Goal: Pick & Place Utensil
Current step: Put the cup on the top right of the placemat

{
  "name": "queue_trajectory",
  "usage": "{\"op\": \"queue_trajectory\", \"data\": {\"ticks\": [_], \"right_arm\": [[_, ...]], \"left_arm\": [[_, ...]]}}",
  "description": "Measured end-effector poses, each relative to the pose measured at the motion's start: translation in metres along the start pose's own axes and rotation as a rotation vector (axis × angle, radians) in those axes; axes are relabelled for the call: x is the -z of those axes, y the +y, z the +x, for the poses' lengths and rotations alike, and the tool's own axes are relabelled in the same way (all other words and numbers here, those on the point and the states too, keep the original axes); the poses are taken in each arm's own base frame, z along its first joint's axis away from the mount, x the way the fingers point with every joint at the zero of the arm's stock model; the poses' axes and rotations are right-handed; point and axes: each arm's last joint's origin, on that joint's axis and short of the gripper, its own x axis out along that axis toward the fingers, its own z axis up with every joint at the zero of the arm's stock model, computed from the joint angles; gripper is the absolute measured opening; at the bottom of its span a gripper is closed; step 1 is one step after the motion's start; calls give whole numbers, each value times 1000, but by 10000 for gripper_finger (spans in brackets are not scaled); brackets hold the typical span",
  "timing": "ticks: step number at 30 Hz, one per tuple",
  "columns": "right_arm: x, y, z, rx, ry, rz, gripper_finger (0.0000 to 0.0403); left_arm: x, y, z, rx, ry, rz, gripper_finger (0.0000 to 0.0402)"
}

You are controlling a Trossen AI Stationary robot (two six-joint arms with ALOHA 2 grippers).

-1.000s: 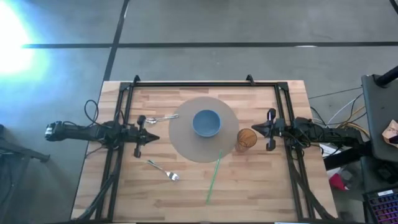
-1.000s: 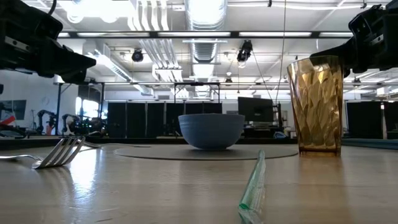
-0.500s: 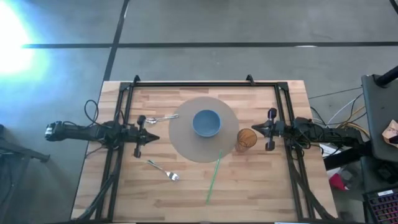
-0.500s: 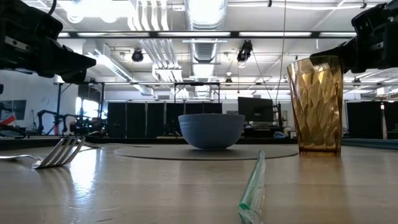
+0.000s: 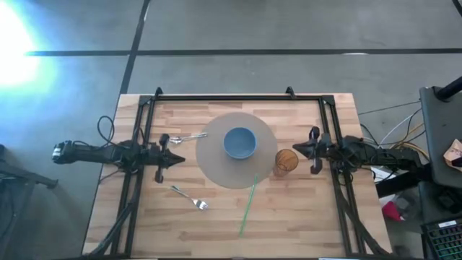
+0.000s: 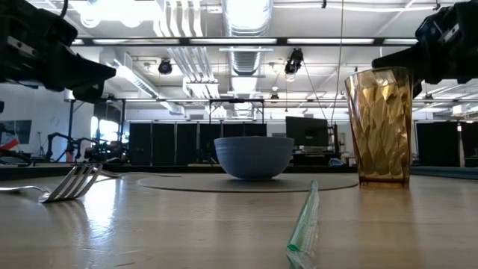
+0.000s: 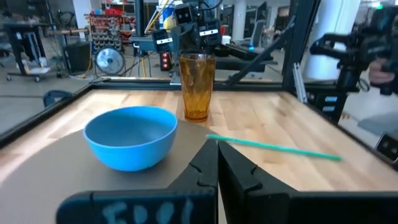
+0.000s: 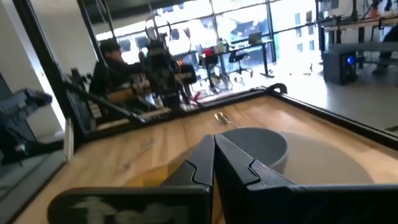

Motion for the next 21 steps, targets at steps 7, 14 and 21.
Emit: {"op": "queue_trajectory", "data": {"ticks": [7,14,21], "right_arm": [[-11,3,-1,-22,-112,-11,8],[-31,5,-5,-14,-332,48,9],[-57,11,-11,-4,-334,53,49]], "left_arm": [[-5,0,0,4,-55,-36,3],[-9,-1,0,8,-97,-37,3],[-9,-1,0,7,-94,-23,3]]}}
